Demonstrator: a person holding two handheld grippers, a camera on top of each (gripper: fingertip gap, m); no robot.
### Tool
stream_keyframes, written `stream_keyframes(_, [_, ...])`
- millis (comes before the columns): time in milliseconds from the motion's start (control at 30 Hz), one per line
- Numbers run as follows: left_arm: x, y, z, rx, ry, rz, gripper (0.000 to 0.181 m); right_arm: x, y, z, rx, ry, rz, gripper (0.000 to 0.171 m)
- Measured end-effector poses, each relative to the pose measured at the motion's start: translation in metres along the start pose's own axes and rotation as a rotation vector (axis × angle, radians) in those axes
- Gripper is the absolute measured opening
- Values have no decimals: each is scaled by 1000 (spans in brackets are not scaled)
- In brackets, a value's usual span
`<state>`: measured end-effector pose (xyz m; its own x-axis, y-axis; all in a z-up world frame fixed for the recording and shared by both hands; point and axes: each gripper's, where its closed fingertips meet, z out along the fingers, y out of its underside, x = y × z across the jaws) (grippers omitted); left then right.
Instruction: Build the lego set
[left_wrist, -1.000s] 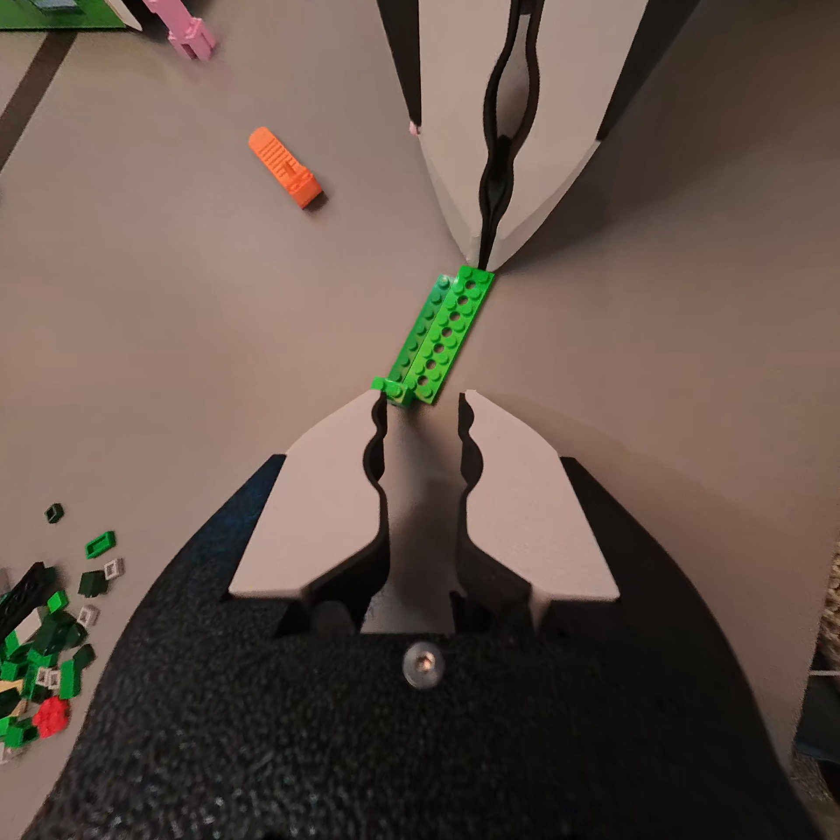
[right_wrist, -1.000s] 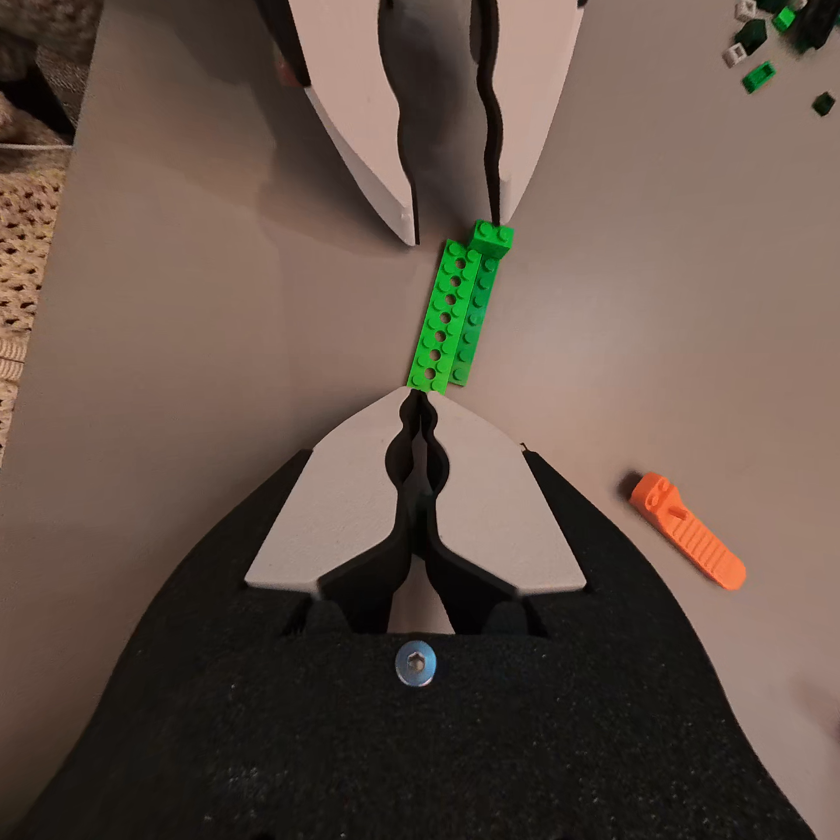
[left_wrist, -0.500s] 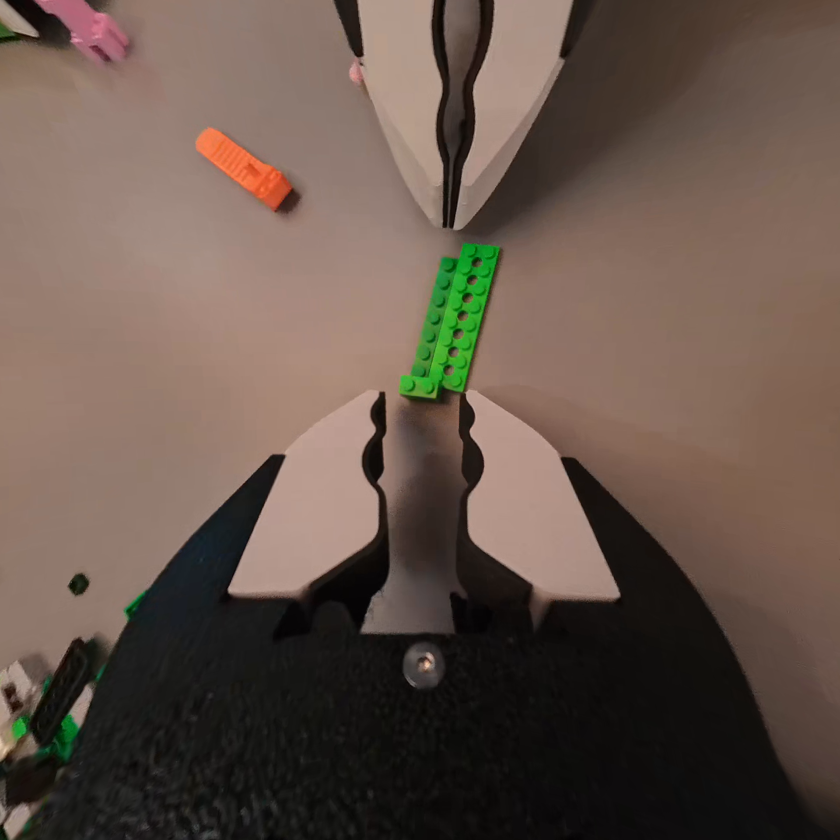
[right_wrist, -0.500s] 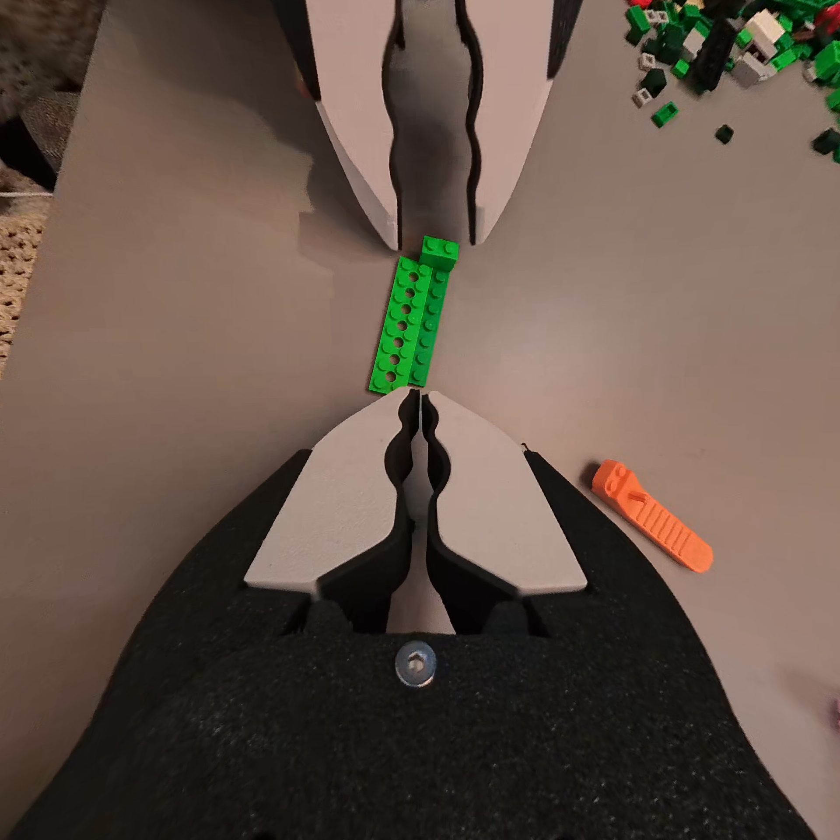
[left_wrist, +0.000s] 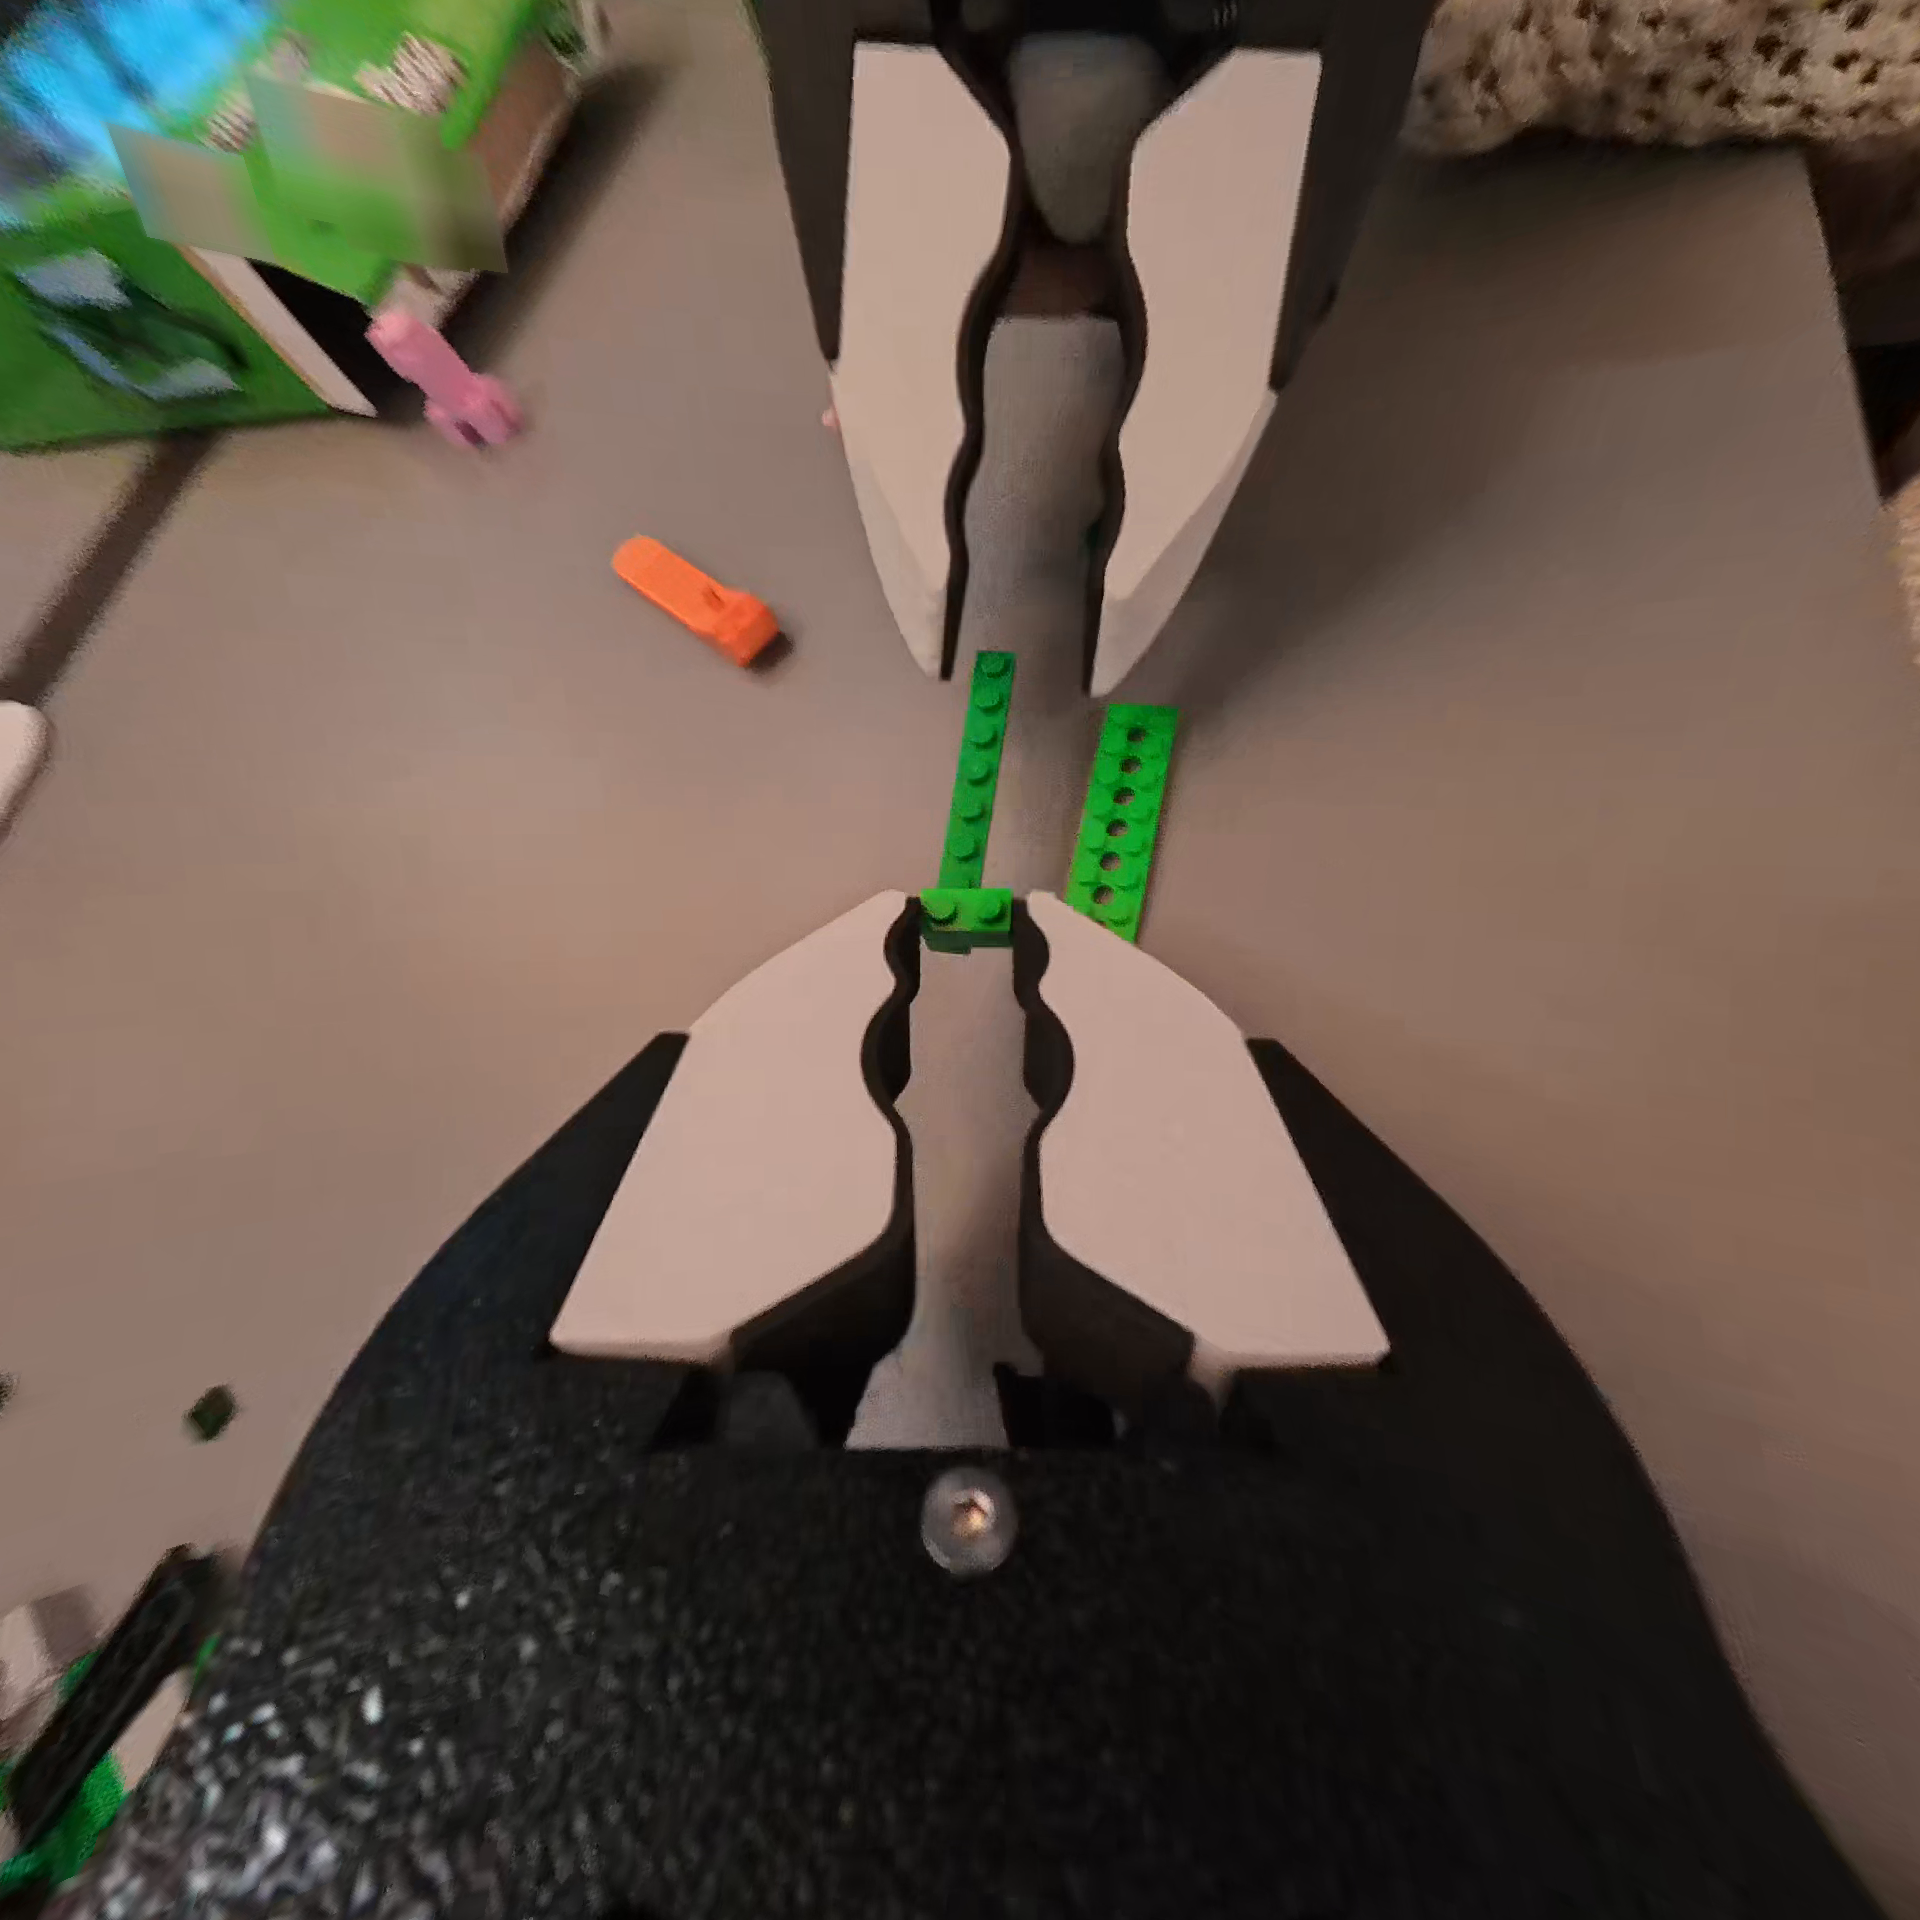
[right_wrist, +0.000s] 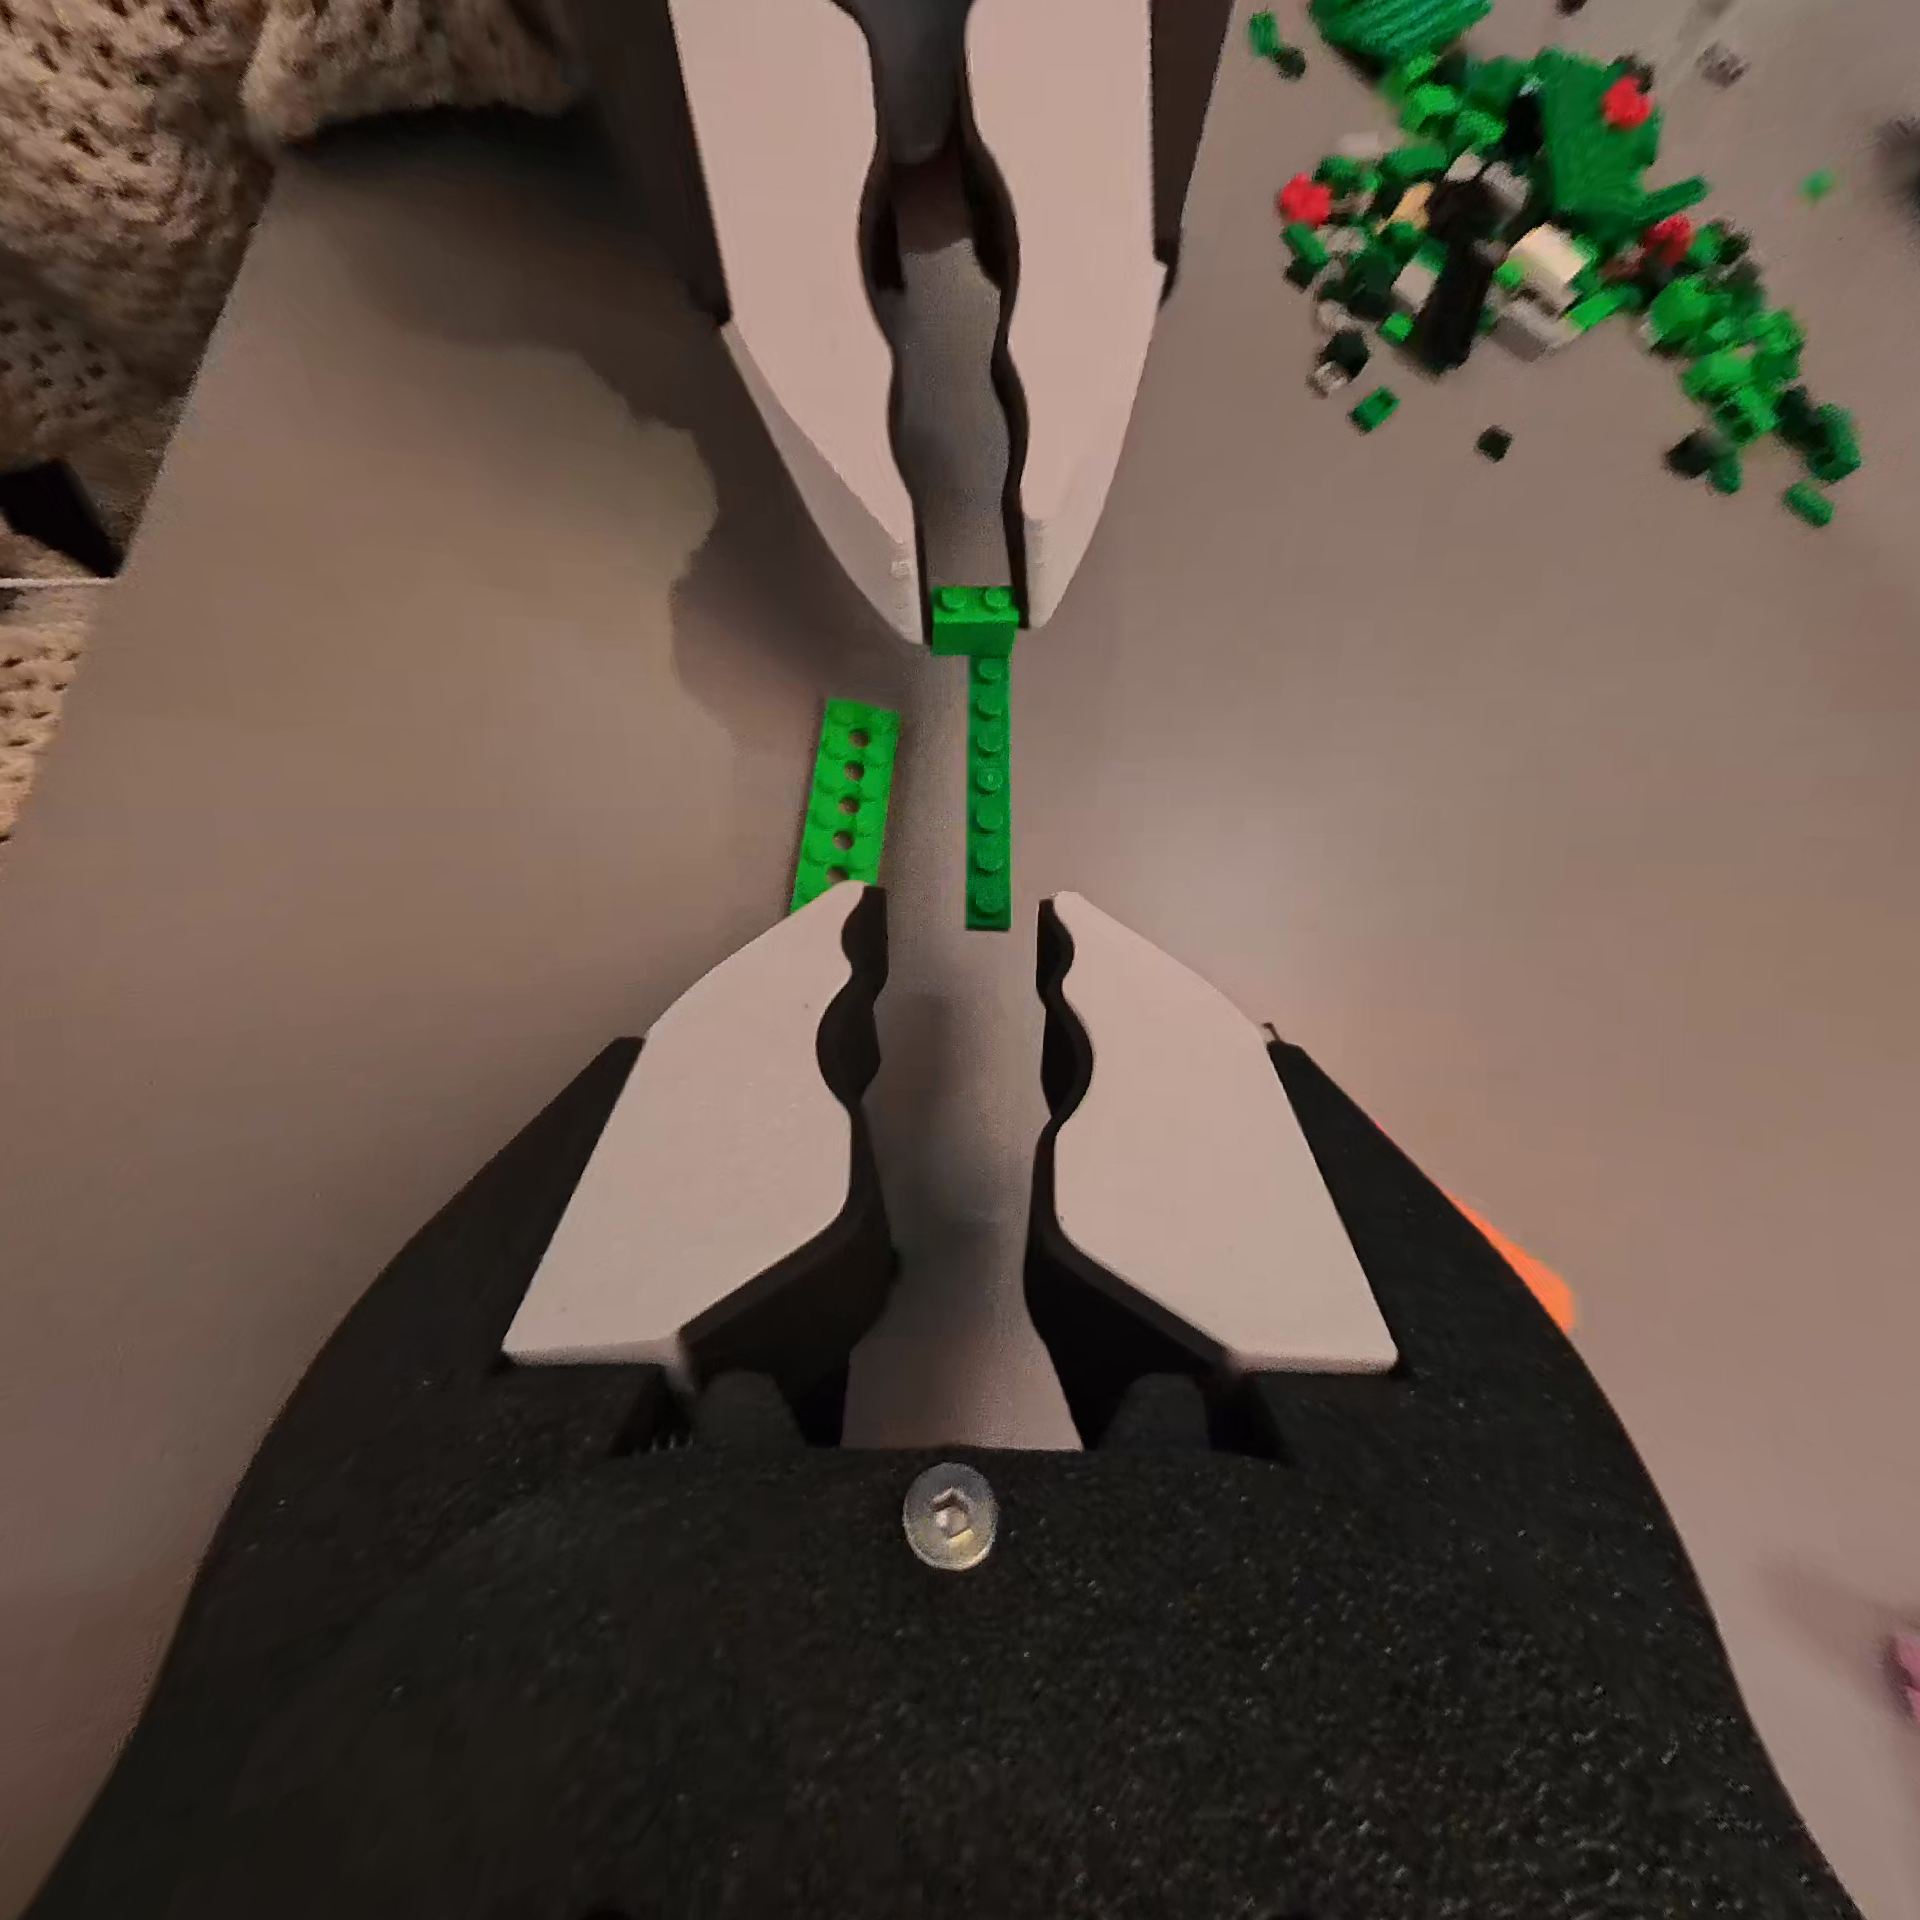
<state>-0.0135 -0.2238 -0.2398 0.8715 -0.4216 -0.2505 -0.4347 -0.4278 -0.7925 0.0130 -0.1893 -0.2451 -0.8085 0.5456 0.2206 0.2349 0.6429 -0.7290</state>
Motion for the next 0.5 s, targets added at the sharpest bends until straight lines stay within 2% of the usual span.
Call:
stream_keyframes(100, [-5, -9, -5, 30, -85, 65, 16, 6, -11, 0, 44, 89, -78, 27])
stream_keyframes(233, [-7, -10, -5, -22, -169, 178, 16, 12, -18, -3, 56, 169, -125, 25])
stream_keyframes(400, [-1, -12, -1, -114, -222, 400, 16, 2, -14, -7, 76, -15, 111, 28])
stream_keyframes(500, [4, -16, 1, -151, -230, 510, 16, -2, -8, -8, 47, -59, 136, 26])
